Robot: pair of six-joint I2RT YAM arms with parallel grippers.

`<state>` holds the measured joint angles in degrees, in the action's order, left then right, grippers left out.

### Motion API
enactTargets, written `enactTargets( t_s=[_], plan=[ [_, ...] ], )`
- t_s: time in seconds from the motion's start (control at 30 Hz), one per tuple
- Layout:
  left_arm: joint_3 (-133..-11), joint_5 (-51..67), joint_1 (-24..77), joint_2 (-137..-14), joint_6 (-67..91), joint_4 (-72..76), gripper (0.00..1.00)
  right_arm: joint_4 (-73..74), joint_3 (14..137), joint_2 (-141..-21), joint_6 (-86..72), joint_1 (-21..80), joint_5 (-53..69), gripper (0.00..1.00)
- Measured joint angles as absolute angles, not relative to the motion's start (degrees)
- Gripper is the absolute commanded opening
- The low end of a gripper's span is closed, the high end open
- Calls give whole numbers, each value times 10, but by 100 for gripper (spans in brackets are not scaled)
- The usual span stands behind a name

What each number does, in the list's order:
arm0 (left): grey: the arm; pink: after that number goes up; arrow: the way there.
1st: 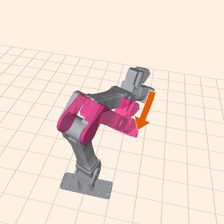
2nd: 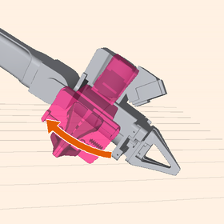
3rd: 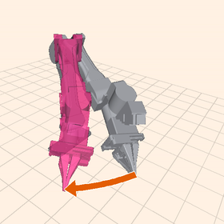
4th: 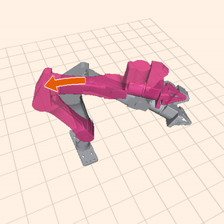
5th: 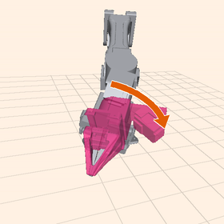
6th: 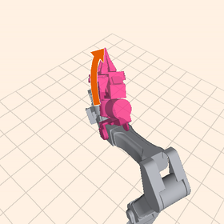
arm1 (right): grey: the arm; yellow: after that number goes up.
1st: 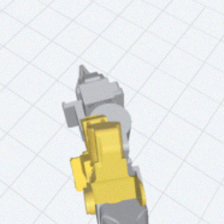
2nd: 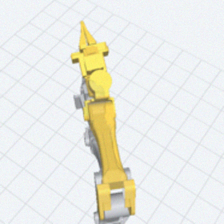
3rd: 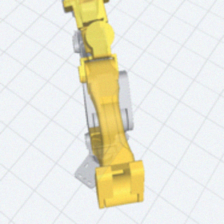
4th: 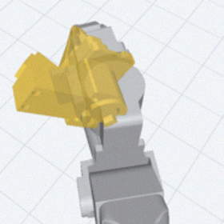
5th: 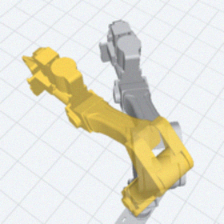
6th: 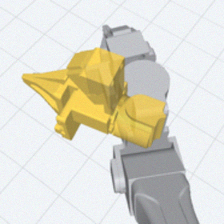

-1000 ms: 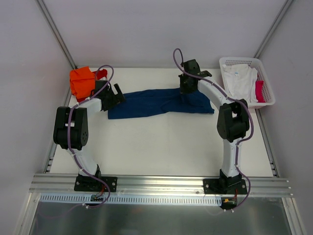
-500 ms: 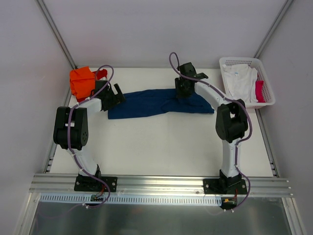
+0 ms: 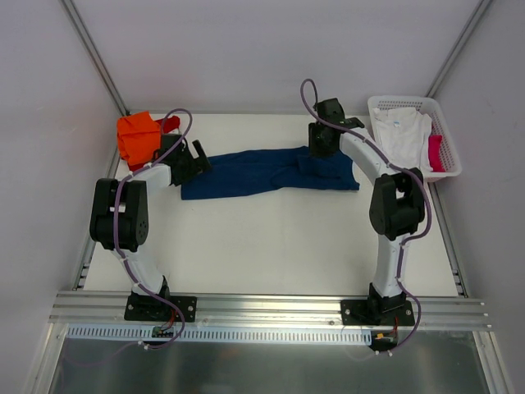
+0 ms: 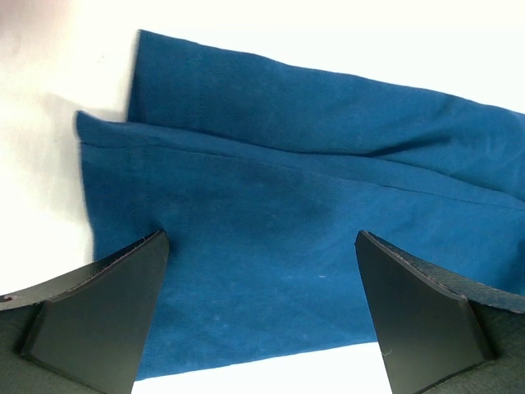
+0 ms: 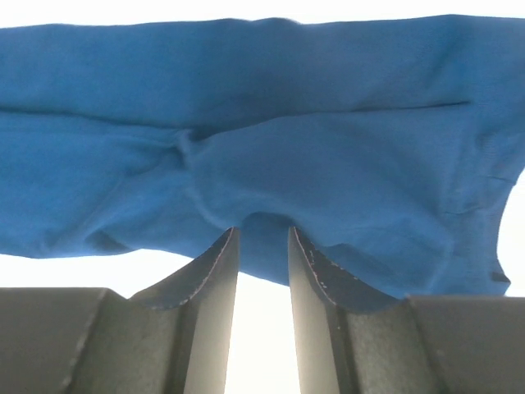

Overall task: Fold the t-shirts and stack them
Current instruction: Rotate the tshirt 90 degrees

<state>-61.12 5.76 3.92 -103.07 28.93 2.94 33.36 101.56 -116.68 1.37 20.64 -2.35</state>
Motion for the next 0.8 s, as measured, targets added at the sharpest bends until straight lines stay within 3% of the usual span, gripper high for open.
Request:
enactTargets(
  t_s=[0.8],
  plan=[
    [-685,60,49,-1081,279,-38,99,285,931,-1225,-35,170,70,34]
  ],
)
